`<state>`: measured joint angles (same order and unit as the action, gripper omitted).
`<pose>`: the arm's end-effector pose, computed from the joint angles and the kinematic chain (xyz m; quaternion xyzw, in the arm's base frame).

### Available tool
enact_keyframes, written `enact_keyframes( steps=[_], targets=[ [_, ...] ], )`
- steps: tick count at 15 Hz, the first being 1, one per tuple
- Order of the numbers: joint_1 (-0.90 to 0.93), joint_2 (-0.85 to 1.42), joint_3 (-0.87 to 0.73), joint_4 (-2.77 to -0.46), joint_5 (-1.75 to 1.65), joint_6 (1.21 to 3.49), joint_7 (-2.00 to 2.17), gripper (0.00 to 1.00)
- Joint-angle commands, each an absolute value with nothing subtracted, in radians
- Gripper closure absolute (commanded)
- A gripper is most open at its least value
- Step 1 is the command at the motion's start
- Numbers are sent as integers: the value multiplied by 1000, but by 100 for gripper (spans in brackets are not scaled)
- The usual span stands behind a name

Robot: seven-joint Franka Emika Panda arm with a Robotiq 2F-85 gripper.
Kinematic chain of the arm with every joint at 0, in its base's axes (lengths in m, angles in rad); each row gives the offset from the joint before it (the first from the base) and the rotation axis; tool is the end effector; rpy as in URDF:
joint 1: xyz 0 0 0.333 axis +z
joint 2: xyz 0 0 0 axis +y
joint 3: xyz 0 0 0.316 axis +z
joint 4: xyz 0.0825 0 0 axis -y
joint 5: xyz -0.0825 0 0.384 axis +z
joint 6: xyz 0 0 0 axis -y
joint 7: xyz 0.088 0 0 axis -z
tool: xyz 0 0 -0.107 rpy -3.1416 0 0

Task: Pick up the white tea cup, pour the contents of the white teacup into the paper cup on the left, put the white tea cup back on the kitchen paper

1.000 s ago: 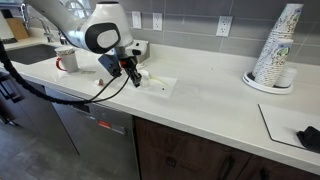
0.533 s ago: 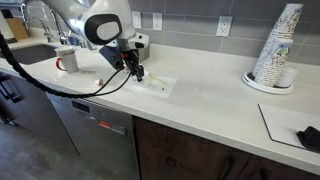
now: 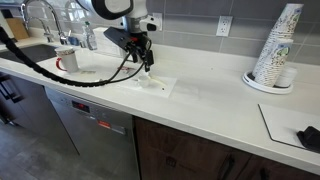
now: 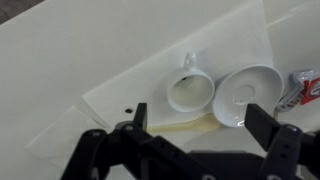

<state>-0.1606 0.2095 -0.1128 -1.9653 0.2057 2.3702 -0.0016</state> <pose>0.5950 -0.1615 0.3878 -0.9731 0.1975 -0.1066 0.0529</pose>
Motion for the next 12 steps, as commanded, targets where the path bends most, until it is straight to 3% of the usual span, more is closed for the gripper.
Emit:
enact_keyframes(
  steps=[1,12],
  targets=[
    [-158,196,-136,-1943,132,2379,17,0],
    [-160,159,-138,-1887,37,2284,-34,0]
  ],
)
